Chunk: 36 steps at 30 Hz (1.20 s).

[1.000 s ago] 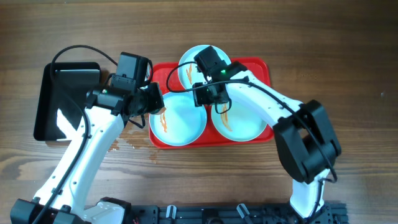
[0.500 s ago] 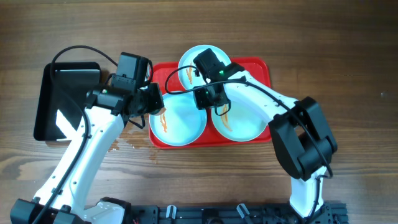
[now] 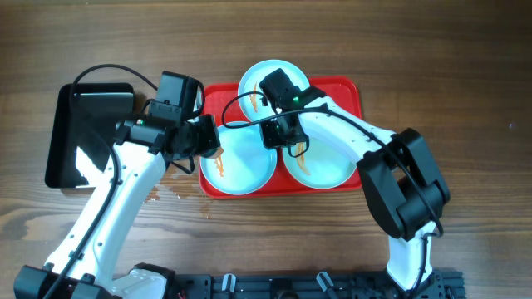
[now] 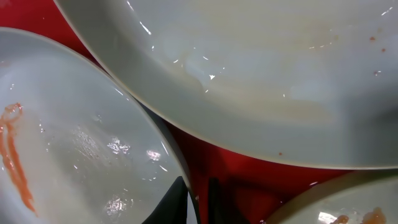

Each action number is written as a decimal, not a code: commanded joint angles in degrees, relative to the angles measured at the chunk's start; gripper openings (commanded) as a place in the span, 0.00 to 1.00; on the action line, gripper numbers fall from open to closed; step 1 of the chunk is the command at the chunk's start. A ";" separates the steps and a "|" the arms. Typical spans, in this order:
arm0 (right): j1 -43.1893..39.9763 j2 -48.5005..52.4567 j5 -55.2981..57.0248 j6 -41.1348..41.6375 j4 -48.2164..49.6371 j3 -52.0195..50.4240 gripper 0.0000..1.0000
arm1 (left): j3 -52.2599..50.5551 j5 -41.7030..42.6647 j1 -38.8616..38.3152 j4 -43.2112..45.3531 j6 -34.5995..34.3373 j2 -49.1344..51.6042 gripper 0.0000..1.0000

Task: Clean dirty plates on tray and stack at the side

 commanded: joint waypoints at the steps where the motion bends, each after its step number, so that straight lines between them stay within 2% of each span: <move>1: -0.07 1.40 -1.27 0.76 0.02 -0.48 0.15 | -1.36 0.96 -0.33 -0.22 -0.76 0.35 0.04; 3: -0.07 1.40 -1.27 0.79 -0.39 -0.48 0.20 | -1.70 0.98 -0.33 -0.39 -0.76 0.35 0.04; 8: -0.07 1.40 -1.25 0.72 -1.05 -0.52 0.22 | -1.88 4.07 -0.33 -0.13 -0.74 0.35 0.04; 10: -0.07 1.40 -1.27 0.83 -1.07 -0.52 0.21 | -1.88 6.19 -0.33 0.07 -0.74 0.35 0.04; 16: -0.07 1.40 -1.27 2.60 -1.36 -0.52 0.05 | -1.88 7.02 -1.29 0.28 -0.74 0.35 0.04; 27: -0.07 1.40 -1.27 2.56 -2.12 -0.52 0.04 | -2.08 5.35 -6.32 2.25 -2.62 1.20 0.04; 36: -0.07 1.40 -1.29 2.62 -2.08 -0.52 0.04 | -2.10 4.37 -6.34 6.14 -2.64 8.44 0.04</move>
